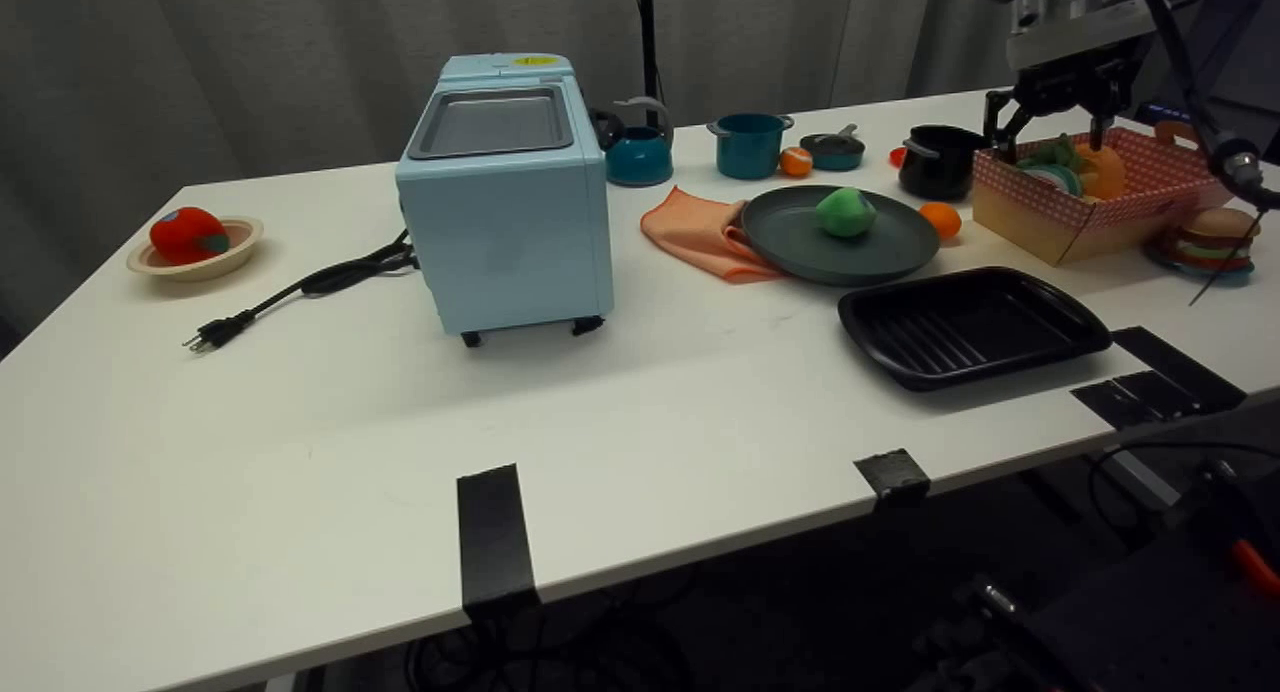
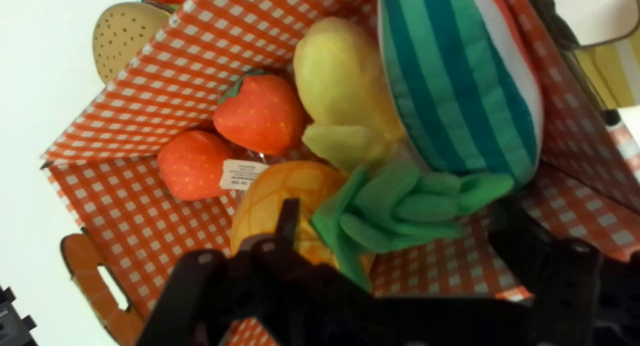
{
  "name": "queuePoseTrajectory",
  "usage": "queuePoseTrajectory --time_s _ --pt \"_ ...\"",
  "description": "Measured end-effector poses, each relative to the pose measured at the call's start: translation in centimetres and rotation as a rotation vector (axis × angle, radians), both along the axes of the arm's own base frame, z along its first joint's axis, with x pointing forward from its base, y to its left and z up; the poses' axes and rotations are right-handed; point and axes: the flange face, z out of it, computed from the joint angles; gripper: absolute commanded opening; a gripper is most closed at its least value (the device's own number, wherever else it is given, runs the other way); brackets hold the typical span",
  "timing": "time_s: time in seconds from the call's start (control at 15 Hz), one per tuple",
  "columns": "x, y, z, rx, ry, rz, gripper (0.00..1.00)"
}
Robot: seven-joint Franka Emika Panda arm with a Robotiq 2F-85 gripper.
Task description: Remove the pear plush toy from the table and place it on the grey plate, remove the pineapple toy then watermelon toy from the basket and place them on the grey plate
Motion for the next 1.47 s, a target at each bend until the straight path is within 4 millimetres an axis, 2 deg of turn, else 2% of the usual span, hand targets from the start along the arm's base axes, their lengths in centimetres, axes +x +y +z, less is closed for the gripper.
queuePoseTrajectory --time_s 0.2,0.53,0.67,0.93,1.13,1.47 --pt "-0.1 0.1 -1.0 0.002 0.013 -0.003 0.4" --pt "0.2 0.4 -0.8 0.0 0.008 -0.002 0.03" --pt "0.2 0.4 -0.6 -0.001 0.005 -0.001 0.0" --pt "0.6 0.4 1.2 -0.01 -0.023 0.001 0.02" --pt "1.2 0.3 4.0 -0.022 -0.068 0.003 0.02" --pt "2.2 1.1 9.9 -0.013 -0.179 -0.001 0.02"
